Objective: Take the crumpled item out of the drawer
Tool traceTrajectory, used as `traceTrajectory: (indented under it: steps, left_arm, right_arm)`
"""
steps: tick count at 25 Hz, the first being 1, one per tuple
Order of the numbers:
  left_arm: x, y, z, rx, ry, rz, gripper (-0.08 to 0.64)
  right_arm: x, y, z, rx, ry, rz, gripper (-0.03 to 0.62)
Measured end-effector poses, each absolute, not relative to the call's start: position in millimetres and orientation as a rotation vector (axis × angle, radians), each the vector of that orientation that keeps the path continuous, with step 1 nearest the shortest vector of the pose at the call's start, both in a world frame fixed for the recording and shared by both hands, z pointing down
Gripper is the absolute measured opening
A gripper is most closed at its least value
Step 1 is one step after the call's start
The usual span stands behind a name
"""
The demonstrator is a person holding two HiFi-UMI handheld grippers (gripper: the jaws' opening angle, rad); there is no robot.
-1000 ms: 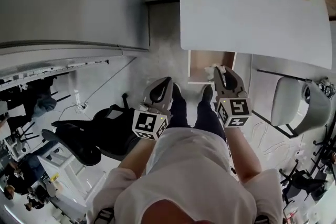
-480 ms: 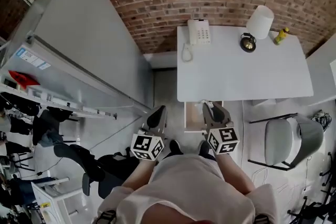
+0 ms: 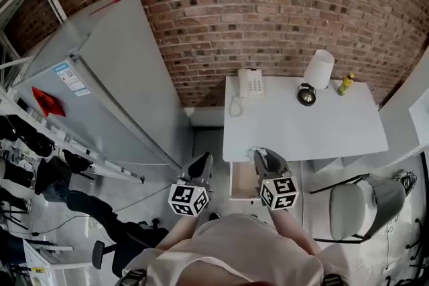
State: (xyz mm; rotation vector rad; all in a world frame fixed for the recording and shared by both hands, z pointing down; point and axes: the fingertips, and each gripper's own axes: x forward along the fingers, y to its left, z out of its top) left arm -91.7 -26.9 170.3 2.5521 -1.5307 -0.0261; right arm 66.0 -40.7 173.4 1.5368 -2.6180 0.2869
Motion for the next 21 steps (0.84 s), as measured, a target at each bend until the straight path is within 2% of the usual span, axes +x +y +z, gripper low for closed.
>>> traceTrajectory:
  steps: [21]
  left_arm:
    - [-93.3,-26.1,168.4,2.544,-1.504,-0.07,0.008]
  right_arm:
    - [61.0,-38.1,175.7,1.536,-2.613,0.278,0.074]
